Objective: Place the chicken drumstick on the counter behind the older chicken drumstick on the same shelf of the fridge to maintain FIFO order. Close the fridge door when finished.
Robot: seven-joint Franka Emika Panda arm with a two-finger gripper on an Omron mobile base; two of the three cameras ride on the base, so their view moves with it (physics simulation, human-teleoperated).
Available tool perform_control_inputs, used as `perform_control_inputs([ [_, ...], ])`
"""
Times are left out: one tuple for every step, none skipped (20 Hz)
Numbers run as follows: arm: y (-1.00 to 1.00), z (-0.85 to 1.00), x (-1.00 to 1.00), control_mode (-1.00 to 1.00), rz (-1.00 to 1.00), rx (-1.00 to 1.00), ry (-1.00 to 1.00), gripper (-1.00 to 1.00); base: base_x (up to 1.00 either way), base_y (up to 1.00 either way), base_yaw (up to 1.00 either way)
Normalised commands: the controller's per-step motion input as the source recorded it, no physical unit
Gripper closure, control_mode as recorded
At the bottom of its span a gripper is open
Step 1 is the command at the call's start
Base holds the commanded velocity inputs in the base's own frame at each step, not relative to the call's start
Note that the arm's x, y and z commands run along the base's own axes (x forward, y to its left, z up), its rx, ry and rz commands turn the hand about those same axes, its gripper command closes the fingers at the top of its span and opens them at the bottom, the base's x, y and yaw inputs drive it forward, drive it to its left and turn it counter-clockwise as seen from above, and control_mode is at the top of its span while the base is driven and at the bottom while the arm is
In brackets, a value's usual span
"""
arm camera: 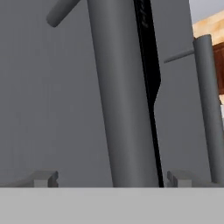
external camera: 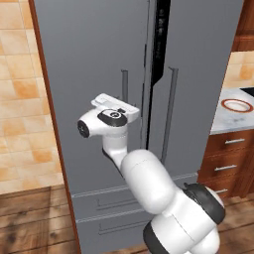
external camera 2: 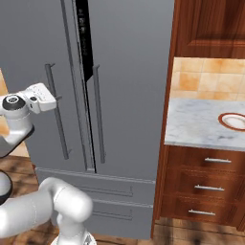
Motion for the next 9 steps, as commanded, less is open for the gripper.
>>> perform_control_inputs([
  [-0.15,0.00,0.66,-1.00,0.00,0.00,0.00,-1.00,0.00,0.00,0.00],
  [-0.21,0.00,0.61,-1.00,0.00,0.00,0.00,-1.00,0.00,0.00,0.00],
  [-0.23,0.00,0.56,-1.00,0.00,0.00,0.00,-1.00,0.00,0.00,0.00],
  [-0.22,0.00,0.49,-1.00,0.00,0.00,0.00,-1.00,0.00,0.00,0.00],
  [-0.23,0.00,0.44,-1.00,0.00,0.00,0.00,-1.00,0.00,0.00,0.00],
  [-0.23,0.00,0.44,-1.00,0.00,0.00,0.00,-1.00,0.00,0.00,0.00],
  [-0.23,0.00,0.43,-1.00,0.00,0.00,0.00,-1.00,0.00,0.00,0.00],
  [-0.16,0.00,0.41,-1.00,0.00,0.00,0.00,-1.00,0.00,0.00,0.00],
  [-0.16,0.00,0.44,-1.00,0.00,0.00,0.00,-1.00,0.00,0.00,0.00],
])
